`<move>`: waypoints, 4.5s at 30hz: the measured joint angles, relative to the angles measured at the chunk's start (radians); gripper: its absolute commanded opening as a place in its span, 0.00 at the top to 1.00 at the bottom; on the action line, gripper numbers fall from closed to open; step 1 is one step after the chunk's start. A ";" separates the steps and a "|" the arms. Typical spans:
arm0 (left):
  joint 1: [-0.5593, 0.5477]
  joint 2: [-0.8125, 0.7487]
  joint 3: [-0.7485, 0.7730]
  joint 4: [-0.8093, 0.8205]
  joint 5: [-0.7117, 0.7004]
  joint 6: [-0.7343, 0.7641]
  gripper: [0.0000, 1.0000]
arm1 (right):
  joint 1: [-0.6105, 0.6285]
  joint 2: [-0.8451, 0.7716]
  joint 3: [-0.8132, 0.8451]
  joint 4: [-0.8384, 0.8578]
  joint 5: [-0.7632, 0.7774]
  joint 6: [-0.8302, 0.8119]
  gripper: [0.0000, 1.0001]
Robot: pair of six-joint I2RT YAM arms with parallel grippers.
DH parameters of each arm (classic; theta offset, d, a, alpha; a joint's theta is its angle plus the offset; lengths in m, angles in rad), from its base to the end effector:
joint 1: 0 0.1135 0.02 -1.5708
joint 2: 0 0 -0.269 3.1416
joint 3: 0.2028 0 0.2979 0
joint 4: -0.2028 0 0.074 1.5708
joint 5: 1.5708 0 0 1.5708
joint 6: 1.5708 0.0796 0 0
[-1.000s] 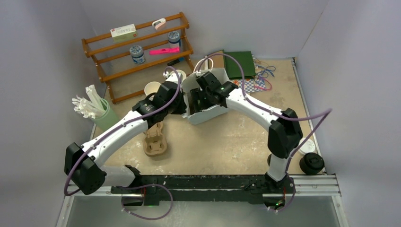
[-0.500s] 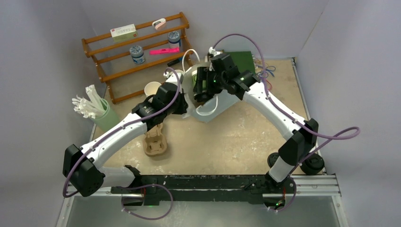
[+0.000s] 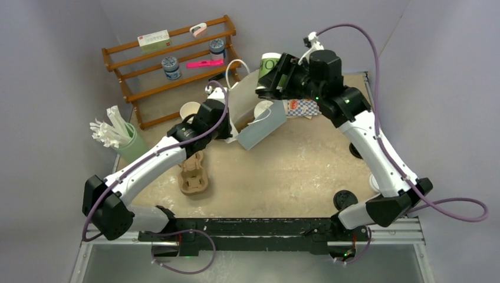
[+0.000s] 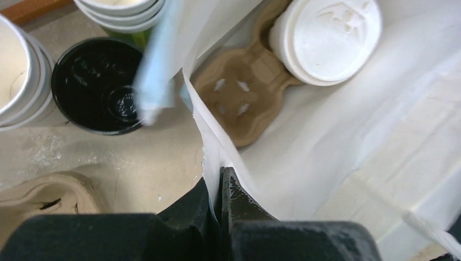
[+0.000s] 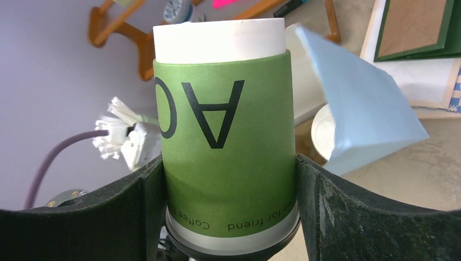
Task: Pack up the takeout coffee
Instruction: Pick up the coffee cup from the cup tray, then place the coffee cup at the center of the board, then pick up the coffee cup from the center of the board.
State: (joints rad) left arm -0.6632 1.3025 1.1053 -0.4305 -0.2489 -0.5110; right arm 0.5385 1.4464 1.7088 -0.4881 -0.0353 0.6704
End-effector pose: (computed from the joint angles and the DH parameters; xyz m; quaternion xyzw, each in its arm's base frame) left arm 0.3028 -0.2117 0.2858 0.0110 0.8857 -0.1576 0.4365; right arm 0.3441 0.2088 0.4797 0.0406 0.7811 0.3653 0.5047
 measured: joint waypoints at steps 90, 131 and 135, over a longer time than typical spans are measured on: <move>-0.269 0.087 -0.263 0.364 0.411 0.050 0.22 | -0.166 0.240 -0.432 -0.484 -0.476 0.481 0.01; 0.092 -0.114 0.111 -0.193 0.019 0.025 0.01 | 0.606 0.109 -0.327 -0.584 0.435 0.317 0.23; 0.100 -0.114 0.111 -0.194 0.015 0.025 0.02 | 0.606 0.108 -0.333 -0.579 0.434 0.323 0.25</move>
State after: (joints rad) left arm -0.5632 1.1889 1.2163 -0.6243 -0.2340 -0.4858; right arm 1.1442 1.5547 1.3762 -1.0668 0.3985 0.9936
